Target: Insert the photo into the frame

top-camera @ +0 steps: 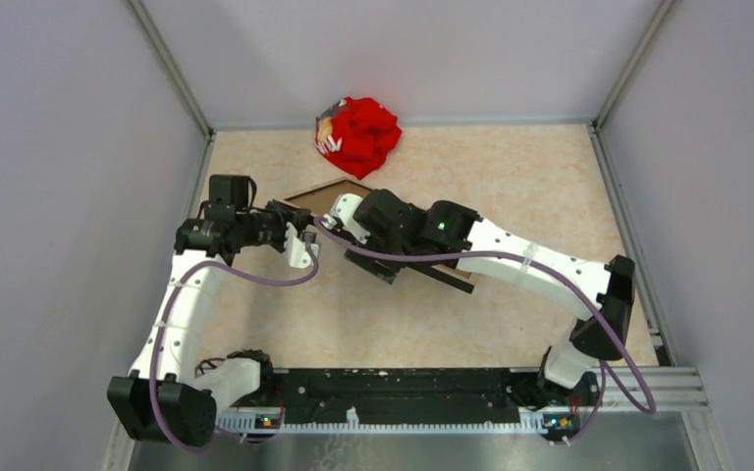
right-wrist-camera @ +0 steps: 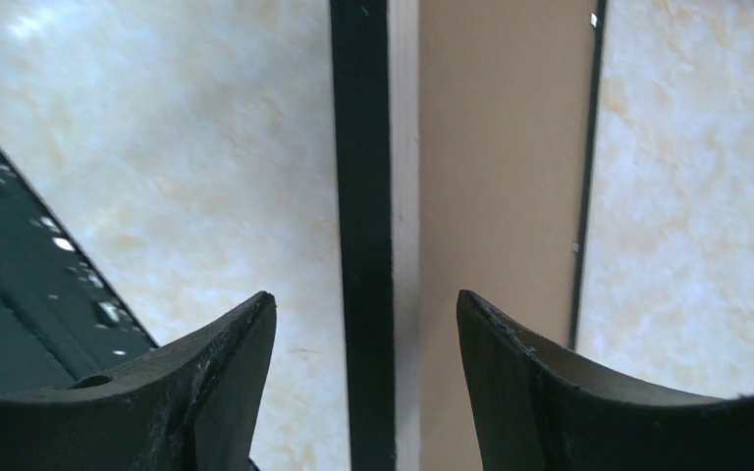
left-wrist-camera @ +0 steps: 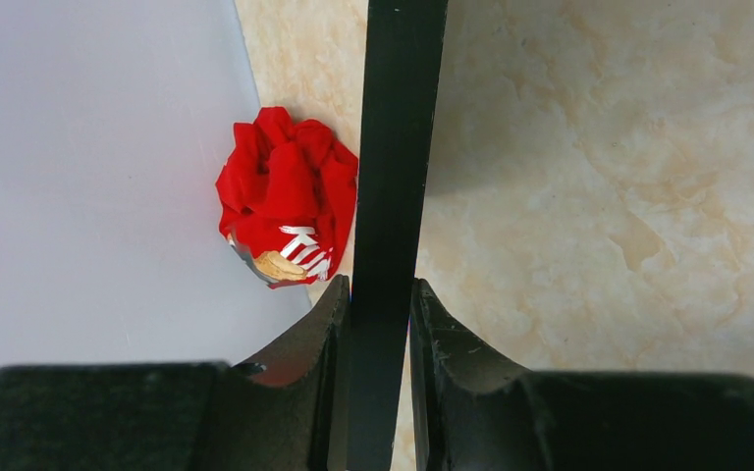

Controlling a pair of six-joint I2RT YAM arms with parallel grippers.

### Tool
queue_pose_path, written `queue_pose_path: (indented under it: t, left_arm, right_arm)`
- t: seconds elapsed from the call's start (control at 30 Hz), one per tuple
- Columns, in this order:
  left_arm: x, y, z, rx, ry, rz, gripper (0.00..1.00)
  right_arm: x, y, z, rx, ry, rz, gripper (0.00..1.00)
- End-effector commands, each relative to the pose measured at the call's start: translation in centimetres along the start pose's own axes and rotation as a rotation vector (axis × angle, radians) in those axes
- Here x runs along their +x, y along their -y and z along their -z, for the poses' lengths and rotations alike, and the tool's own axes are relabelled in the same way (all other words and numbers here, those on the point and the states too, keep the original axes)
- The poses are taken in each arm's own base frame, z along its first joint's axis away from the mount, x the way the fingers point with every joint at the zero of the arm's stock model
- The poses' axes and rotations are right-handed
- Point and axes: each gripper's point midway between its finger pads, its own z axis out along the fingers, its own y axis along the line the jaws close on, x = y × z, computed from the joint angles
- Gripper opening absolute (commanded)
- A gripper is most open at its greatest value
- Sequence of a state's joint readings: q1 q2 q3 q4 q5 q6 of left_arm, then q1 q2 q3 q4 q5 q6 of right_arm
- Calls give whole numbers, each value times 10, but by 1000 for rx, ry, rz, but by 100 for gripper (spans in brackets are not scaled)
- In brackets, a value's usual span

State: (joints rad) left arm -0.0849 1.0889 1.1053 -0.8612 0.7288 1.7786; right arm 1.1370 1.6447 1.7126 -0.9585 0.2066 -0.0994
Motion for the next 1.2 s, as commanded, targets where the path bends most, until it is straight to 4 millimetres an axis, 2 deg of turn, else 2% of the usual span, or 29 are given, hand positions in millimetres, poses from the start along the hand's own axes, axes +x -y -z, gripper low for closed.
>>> queue_pose_path:
  t: [0.0, 0.17, 0.3, 0.4, 0.5, 0.6, 0.63, 0.67, 0.7, 0.73, 0.8, 0.87, 0.97, 1.03, 1.1, 1.17]
  left_arm:
    - [-19, -25, 12, -80, 52, -27, 0]
    - [-17, -24, 11, -76, 49, -26, 0]
    - [-17, -22, 10, -76, 49, -28, 0]
    - [-16, -23, 10, -82, 46, -35, 0]
    - [-17, -25, 11, -97, 45, -43, 0]
    - [-21, -30, 14, -115, 57, -36, 3]
    - [-22, -33, 15, -125, 57, -36, 14]
    - [-22, -36, 17, -139, 52, -30, 37]
    - [-20, -41, 19, -163, 40, -24, 54]
    - [-21, -48, 22, -194, 30, -29, 62]
    - [-20, -58, 29, -251, 9, -43, 68]
    - [-23, -70, 37, -304, 0, -31, 82]
    - [-31, -95, 53, -380, 23, 76, 85]
    - [-30, -113, 64, -424, 43, 193, 92]
    - [-24, -128, 72, -459, 49, 302, 99]
    - [-18, -133, 75, -462, 50, 385, 99]
  right_arm:
    - [12, 29, 12, 161, -15, 106, 68]
    - [21, 38, 4, 235, -49, 199, 67]
    - [19, 43, 2, 279, -48, 213, 60]
    - [15, 43, 3, 288, -12, 195, 41]
    - [8, 48, 10, 317, 38, 169, 11]
    - [-2, 55, 19, 352, 93, 140, 3]
    - [-7, 57, 23, 362, 114, 125, 1]
    - [-12, 59, 27, 372, 132, 112, 0]
    - [-17, 61, 31, 377, 149, 98, 0]
    - [-23, 62, 35, 378, 164, 84, 0]
    - [-33, 62, 38, 367, 176, 52, 0]
    - [-43, 62, 42, 328, 183, 1, 0]
    - [-63, 64, 50, 250, 223, -122, 0]
    - [-78, 74, 59, 197, 256, -239, 0]
    - [-81, 86, 63, 142, 271, -376, 0]
    - [-73, 103, 62, 81, 275, -532, 0]
